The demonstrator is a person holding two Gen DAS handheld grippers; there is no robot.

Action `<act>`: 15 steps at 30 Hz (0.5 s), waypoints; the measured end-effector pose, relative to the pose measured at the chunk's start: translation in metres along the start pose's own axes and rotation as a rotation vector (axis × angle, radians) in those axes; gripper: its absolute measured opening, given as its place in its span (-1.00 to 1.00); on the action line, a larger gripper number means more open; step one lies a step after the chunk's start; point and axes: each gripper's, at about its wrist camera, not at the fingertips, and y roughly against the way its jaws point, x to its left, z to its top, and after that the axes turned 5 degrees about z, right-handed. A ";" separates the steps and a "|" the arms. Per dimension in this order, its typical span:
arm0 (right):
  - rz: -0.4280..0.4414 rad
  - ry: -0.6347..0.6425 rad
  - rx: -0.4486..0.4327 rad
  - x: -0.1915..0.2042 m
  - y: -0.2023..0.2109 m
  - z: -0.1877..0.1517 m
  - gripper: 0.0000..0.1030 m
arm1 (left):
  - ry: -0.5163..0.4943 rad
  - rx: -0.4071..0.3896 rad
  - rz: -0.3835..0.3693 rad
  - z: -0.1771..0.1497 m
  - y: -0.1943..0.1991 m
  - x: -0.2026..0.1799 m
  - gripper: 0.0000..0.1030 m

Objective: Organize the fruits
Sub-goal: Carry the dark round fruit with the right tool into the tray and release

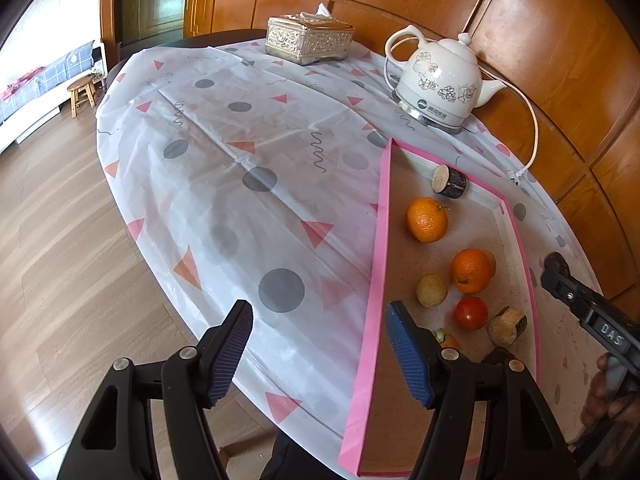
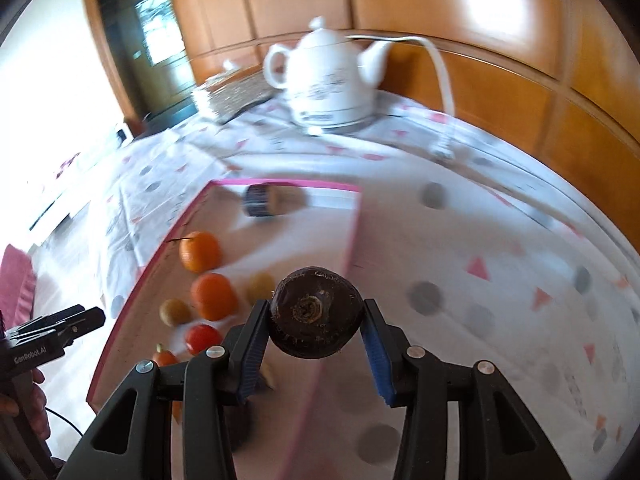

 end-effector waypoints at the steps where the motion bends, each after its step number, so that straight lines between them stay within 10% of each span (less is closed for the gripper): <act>1: 0.005 0.014 0.012 0.005 -0.006 0.002 -0.11 | 0.002 0.003 0.000 0.000 -0.001 0.001 0.34; 15: 0.033 0.101 0.153 0.032 -0.059 -0.011 -0.10 | 0.022 0.018 0.005 -0.002 -0.007 0.007 0.34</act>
